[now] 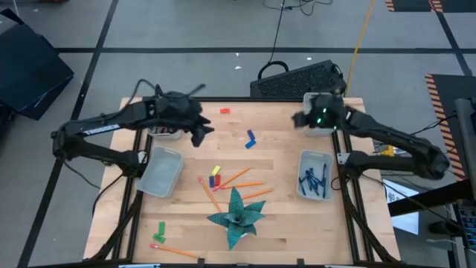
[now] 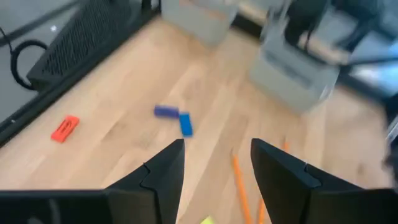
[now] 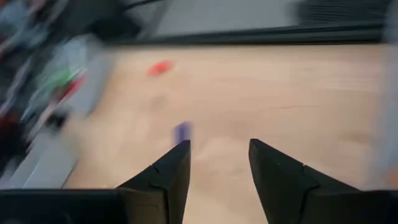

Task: Sort crayons/erasers/pens/pencils in bins
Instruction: Put the orange pencil into the top right gray bin

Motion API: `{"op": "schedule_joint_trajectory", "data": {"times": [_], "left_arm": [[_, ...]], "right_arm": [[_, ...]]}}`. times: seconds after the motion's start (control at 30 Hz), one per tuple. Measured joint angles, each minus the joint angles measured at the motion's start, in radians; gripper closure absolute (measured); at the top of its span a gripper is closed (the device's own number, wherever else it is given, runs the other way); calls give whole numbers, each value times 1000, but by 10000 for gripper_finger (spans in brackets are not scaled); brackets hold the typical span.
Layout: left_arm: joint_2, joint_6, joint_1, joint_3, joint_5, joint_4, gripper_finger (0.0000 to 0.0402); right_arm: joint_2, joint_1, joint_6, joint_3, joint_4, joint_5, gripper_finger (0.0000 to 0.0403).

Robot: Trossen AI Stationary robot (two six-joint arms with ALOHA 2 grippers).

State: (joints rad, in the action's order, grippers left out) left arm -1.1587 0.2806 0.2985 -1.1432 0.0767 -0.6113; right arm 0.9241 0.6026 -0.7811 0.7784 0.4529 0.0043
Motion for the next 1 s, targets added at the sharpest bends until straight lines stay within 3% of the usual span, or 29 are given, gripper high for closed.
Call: {"op": "schedule_joint_trajectory", "data": {"times": [0.13,0.27,0.4,0.57,0.87,1.0], "left_arm": [[-60,-84,-60,-13,0,-46,215],[-73,-74,-150,-13,-2,-20,215],[-72,-31,-241,-13,-39,31,215],[-70,22,-328,-13,-52,26,215],[-47,186,-439,-12,-52,14,215],[-12,234,-467,-12,-56,1,215]], "right_arm": [[26,-264,152,0,-134,26,252],[94,-510,366,0,-285,42,253],[216,-645,477,0,-412,47,253],[416,-673,610,52,-485,-9,253],[768,-600,876,253,-484,-229,249],[893,-577,934,285,-487,-270,254]]}}
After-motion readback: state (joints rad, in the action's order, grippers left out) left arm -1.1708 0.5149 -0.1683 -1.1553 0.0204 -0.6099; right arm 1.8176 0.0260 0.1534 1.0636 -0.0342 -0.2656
